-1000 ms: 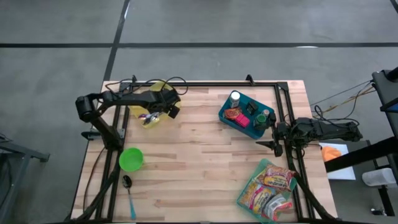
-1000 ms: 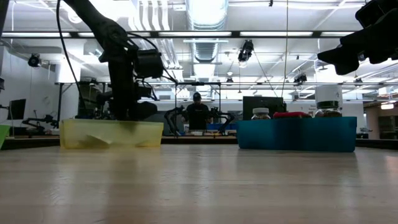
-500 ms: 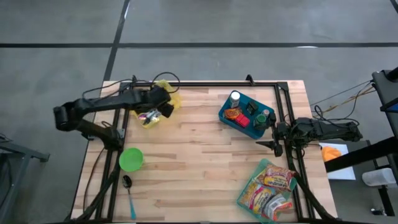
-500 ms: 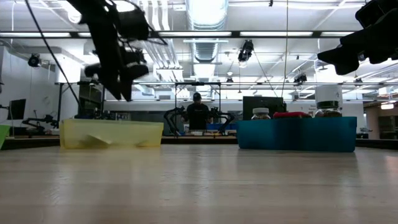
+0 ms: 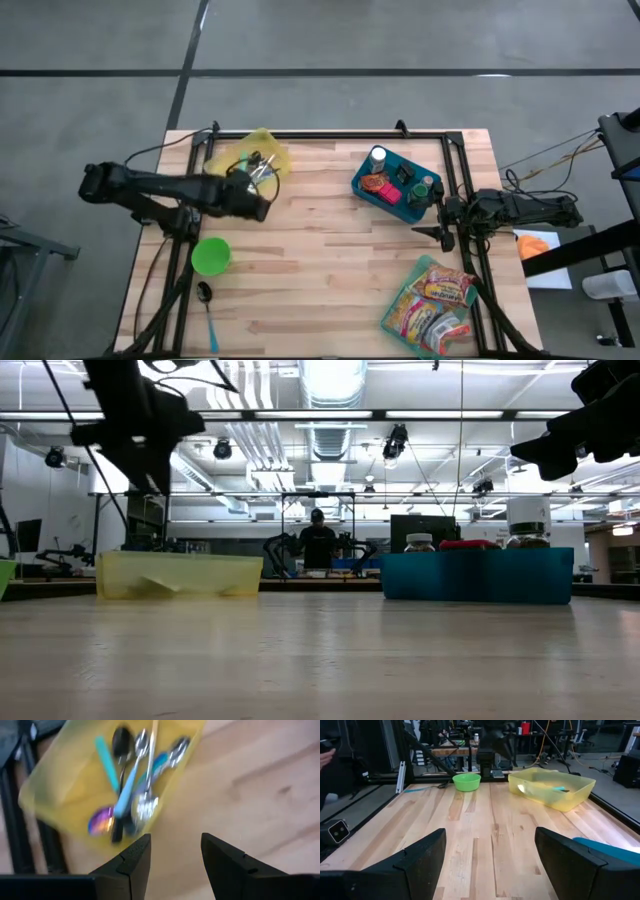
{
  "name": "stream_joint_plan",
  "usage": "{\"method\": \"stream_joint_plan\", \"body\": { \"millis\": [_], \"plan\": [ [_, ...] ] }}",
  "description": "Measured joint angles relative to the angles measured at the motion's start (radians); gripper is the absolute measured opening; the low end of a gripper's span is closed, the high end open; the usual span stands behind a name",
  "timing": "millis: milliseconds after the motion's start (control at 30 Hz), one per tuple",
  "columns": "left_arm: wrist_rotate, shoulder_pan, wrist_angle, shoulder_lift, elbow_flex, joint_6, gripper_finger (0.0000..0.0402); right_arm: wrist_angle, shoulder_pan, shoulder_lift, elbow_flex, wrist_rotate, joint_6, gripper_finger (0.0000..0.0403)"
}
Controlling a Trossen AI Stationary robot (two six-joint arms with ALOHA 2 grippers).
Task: Pick & Place Food Item
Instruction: Put the dark blue spoon into the yellow bin
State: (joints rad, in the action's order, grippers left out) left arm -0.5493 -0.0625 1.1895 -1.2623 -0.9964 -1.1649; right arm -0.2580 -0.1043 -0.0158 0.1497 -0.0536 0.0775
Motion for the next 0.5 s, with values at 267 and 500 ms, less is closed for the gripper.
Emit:
{"method": "stream_joint_plan", "body": {
  "millis": [267, 500],
  "plan": [
    [0.112, -0.212, 0.299, -0.136, -0.143, -0.434, 0.0174, 0.000, 0.000, 0.000, 0.000, 0.000, -0.002, 0.0303],
    [0.292, -0.353, 0.379, -0.233, -0.225, -0.679, 0.0174, 0.000, 0.000, 0.000, 0.000, 0.000, 0.000, 0.0303]
  ]
}}
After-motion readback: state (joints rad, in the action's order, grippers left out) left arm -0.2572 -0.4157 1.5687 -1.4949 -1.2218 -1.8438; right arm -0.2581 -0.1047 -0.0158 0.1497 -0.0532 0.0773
